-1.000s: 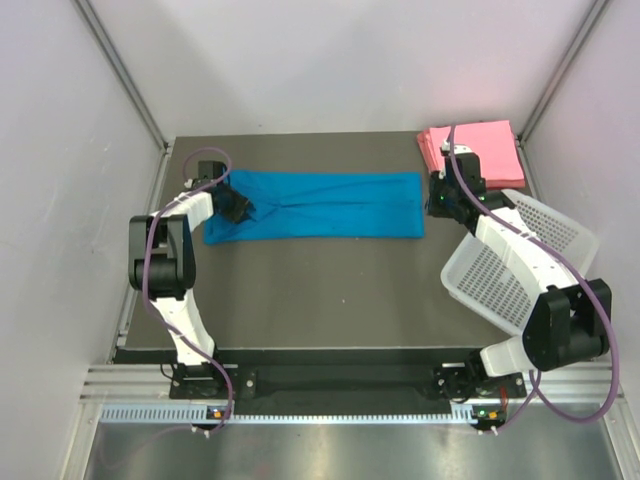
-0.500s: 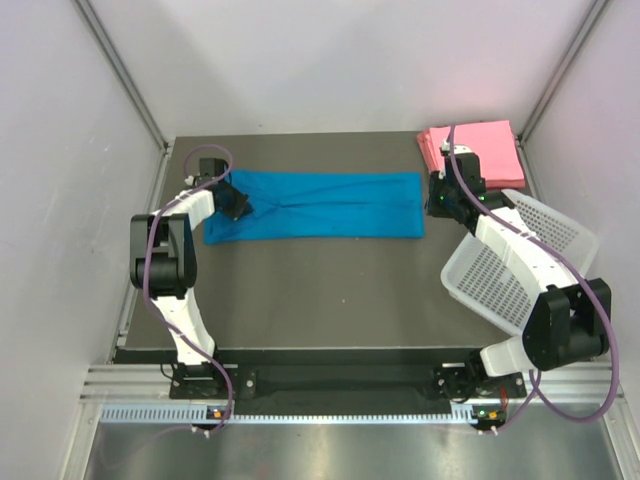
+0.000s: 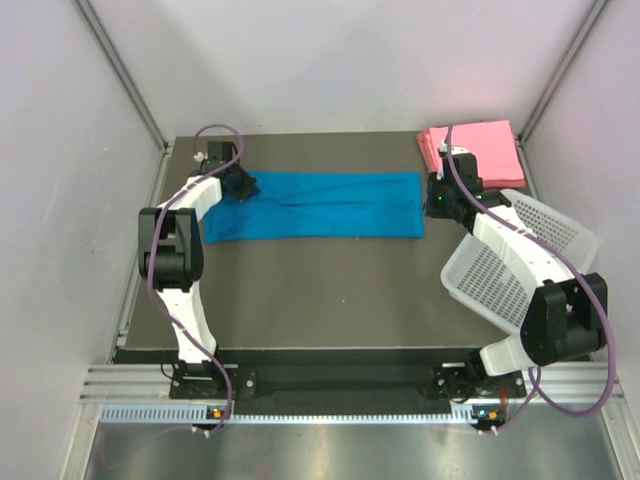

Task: Fold and stack the t-shirts
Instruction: Fold the tshirt

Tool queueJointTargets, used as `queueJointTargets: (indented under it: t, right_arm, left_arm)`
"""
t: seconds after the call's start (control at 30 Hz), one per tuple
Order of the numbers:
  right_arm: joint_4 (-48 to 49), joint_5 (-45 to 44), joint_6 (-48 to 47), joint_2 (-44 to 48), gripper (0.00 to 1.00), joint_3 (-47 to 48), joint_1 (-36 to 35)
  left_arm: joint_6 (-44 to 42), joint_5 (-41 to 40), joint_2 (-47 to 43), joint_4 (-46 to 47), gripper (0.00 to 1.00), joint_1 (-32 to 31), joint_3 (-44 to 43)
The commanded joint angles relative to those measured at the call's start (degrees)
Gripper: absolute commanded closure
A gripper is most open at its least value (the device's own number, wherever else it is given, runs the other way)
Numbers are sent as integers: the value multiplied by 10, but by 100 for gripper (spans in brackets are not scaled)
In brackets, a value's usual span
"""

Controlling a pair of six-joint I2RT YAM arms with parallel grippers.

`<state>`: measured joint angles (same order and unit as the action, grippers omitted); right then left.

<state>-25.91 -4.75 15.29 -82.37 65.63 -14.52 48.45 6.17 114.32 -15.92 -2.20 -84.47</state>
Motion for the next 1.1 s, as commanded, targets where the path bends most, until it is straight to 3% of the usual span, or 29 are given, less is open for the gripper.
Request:
queueJointTargets:
  t: [0.0,0.33,0.57,0.7,0.73,0.77,0.9,0.97,1.07]
  right_arm:
    - [30,4,11,-3,75,24,-3]
    - [30,9,14,-12,75,34,-3]
    - [27,12,17,-14,75,40,-3]
    - [24,17,18,-14,75,42,-4]
    - [23,18,18,-15,74,44,-3]
    - [18,19,18,-15,74,45,-5]
    - [9,26,18,-14,73,48,-12]
    - [7,26,18,-14,72,46,-19]
    - [2,35,20,-24,72,48,-29]
  left_arm:
    - [-21,-1,19,4,100,2,-33]
    - [-76,-17,57,-32,100,-8,-111]
    - [-110,16,90,-59,100,-11,-152]
    - [-141,-3,99,-93,84,-12,-180]
    - [-150,-10,101,-109,72,-12,-191]
    - [-161,-13,106,-122,68,-12,-205]
    - [-221,-89,112,-252,64,-12,-303]
    - [-224,-170,85,-298,60,-11,-288]
    - [-237,-188,6,-279,56,-3,-193]
